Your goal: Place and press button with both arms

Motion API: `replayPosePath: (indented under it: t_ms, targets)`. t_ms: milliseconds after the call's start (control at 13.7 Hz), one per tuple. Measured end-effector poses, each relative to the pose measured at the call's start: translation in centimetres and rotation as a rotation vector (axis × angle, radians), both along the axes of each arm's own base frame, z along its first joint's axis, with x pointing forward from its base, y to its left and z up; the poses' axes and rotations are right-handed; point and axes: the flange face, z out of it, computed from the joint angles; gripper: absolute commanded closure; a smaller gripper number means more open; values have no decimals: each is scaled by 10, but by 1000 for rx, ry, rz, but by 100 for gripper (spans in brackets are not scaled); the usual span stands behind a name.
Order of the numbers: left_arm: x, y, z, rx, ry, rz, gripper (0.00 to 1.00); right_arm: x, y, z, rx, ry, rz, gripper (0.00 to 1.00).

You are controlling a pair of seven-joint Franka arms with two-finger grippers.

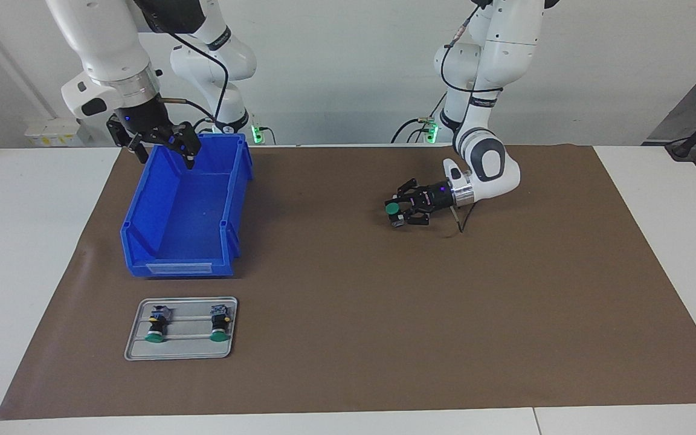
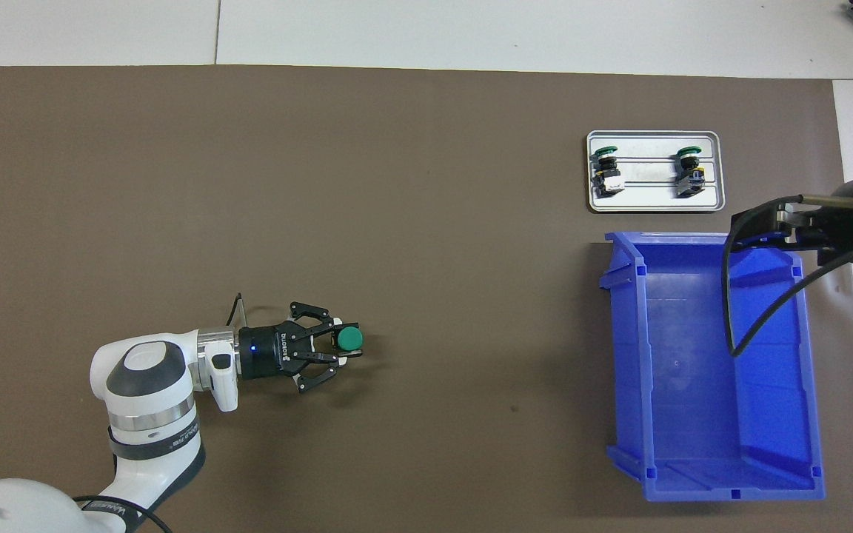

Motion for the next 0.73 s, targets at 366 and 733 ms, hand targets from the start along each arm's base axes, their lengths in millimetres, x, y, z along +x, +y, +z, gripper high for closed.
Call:
replayPosePath:
  t_ms: [366,733]
  targets:
    - [0,2,0,-1,1,5,67,0,0,0,0,0,0,0]
    - [-3,9,-3,-5,8,17,43,0,0,0,0,0,0,0]
